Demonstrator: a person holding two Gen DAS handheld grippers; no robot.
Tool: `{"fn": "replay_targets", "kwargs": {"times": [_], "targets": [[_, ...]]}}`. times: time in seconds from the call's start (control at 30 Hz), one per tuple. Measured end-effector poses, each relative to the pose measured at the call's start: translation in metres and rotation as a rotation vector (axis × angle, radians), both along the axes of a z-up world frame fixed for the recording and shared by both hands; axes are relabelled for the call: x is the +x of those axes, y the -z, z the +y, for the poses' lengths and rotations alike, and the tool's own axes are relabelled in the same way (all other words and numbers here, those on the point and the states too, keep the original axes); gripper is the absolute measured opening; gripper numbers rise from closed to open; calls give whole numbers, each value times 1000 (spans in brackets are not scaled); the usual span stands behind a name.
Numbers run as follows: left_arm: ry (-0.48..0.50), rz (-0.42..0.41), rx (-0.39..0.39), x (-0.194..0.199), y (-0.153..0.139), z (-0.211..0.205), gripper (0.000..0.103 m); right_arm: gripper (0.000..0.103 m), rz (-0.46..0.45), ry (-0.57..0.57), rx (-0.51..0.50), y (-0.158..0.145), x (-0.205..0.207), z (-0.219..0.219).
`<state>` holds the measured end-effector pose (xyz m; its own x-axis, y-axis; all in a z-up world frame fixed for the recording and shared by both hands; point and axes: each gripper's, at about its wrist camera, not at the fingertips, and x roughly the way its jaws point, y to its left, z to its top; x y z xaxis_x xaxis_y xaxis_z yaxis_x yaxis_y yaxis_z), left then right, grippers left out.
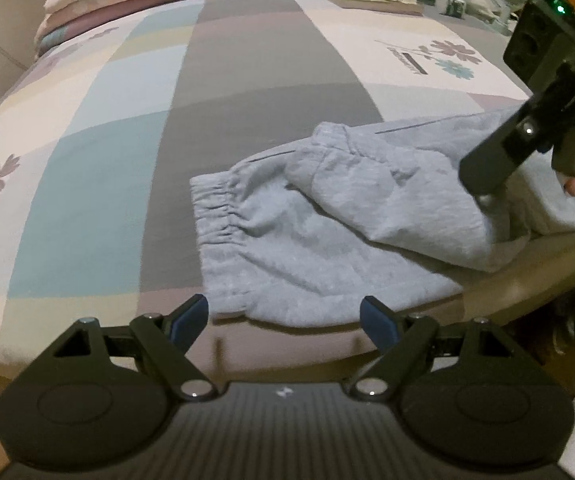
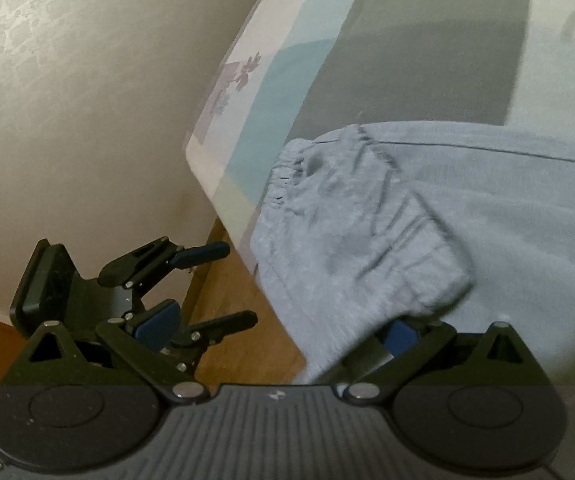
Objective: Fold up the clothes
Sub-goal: 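Lower the cuff onto the folded sweatpants and open the right gripper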
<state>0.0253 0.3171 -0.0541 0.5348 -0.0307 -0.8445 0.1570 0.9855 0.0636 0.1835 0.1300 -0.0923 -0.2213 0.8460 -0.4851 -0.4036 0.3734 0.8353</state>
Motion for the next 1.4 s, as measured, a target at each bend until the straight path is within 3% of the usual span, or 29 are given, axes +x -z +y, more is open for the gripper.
{"fn": "replay_targets", "kwargs": {"times": [0.5,0.77,0.93,1.1,1.27,1.4], "targets": [[-115,24,-46,-3,8,33,83,103,-192,-223,-83,-8,-45,53],[-75,9,-94,4,5,19,83,103,-218,-138,-83,0,-41,-22],[-35,14,-265,19,0,6,83,103,-297,-33,-94,-10,-43,-72],[-35,61,-420,43,7,-8,83,103,-313,80,-68,-16,-48,-110],[-103,169,-539,63,33,-8,83,103,-313,171,-36,-17,-53,-135],[-133,180,-657,70,41,-4,83,103,-297,227,-14,-13,-55,-151]]}}
